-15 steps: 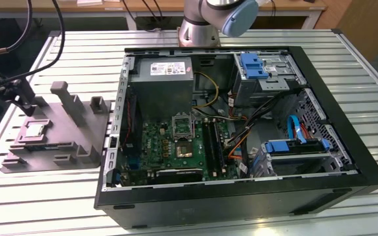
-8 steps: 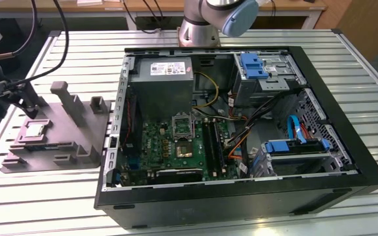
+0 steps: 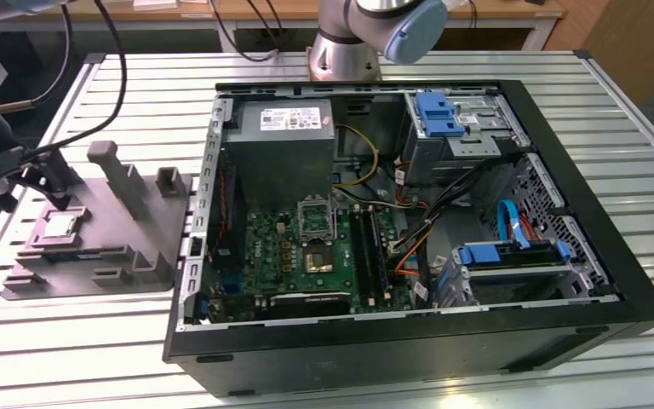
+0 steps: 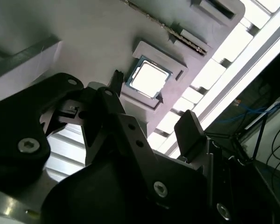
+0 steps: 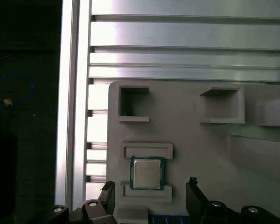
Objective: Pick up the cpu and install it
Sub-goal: 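Pick up the cpu and move it towards the insertion slot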
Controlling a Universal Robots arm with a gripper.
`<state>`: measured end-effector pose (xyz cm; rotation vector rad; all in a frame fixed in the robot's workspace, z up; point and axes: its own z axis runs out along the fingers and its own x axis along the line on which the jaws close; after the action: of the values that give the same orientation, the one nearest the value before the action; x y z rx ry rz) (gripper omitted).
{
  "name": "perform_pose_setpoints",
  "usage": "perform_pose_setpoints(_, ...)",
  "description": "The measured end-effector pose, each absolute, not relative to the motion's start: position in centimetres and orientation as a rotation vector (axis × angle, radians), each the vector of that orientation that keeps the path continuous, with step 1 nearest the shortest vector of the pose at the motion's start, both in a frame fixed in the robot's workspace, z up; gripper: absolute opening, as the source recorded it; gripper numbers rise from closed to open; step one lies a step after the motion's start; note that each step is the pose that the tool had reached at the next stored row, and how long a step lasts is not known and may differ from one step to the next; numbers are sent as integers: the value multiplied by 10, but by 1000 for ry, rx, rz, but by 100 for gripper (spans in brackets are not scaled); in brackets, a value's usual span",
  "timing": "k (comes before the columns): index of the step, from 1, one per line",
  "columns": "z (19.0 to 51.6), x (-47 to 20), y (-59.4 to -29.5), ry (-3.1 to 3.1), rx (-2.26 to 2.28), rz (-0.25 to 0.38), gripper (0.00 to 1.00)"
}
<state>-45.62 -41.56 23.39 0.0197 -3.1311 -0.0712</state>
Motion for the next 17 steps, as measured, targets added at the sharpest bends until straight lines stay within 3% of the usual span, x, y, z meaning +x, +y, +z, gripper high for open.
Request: perform_pose_setpoints(17, 203, -457, -410, -3131, 12, -71, 71)
